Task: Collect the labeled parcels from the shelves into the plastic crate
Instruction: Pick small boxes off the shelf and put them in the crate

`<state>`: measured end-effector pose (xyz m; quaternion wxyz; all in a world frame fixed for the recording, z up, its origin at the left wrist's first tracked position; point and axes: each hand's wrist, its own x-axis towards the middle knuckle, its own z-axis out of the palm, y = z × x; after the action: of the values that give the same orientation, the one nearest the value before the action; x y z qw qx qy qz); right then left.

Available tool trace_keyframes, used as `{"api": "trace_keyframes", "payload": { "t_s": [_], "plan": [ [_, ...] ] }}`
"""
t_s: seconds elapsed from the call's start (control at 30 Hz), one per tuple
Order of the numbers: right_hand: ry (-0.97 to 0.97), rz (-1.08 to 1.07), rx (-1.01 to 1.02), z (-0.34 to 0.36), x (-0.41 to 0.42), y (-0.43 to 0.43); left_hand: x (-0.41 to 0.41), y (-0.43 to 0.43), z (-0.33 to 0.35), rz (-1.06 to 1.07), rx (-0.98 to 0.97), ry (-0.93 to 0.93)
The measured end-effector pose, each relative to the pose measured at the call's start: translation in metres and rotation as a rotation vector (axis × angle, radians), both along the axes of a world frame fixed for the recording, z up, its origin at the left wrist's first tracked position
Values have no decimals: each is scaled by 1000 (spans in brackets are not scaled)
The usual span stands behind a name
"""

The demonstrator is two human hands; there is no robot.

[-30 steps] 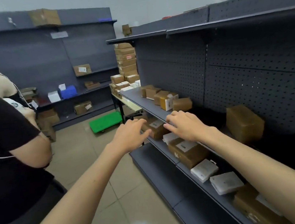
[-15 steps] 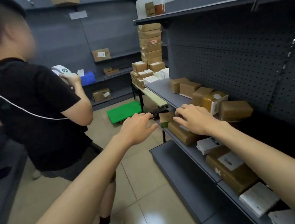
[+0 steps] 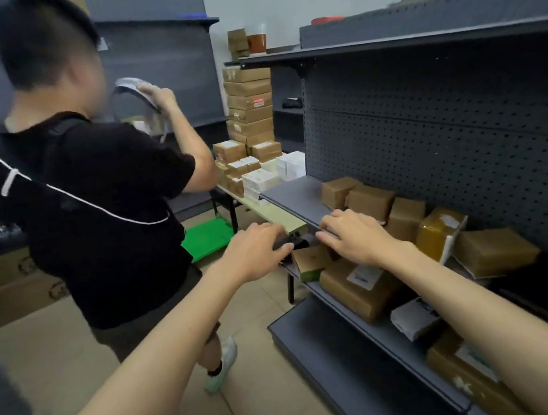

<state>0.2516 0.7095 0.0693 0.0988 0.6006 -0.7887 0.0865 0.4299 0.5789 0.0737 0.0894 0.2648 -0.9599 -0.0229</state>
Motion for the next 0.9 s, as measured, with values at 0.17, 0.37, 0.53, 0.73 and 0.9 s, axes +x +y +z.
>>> {"api": "trace_keyframes", "payload": {
  "t_s": [0.17,0.37,0.53,0.73,0.9],
  "plan": [
    [-41,-89,58,-18,-10,-42,-29,-59,-8,-101,30,-33],
    [-51,-236,68,-31,-56,-101,-81,-137,-14,-200,11,-14],
    [-63,-346,37,-41,-111,-162,-148,-213,-26,-264,8,-40],
    [-139,-476,-41,-47,-172,-224,-227,-285,-25,-351,-2,-106],
    [-236,-560,6,-73,-201,-254,-279,-329,-49,-430,28,-150]
  ]
}}
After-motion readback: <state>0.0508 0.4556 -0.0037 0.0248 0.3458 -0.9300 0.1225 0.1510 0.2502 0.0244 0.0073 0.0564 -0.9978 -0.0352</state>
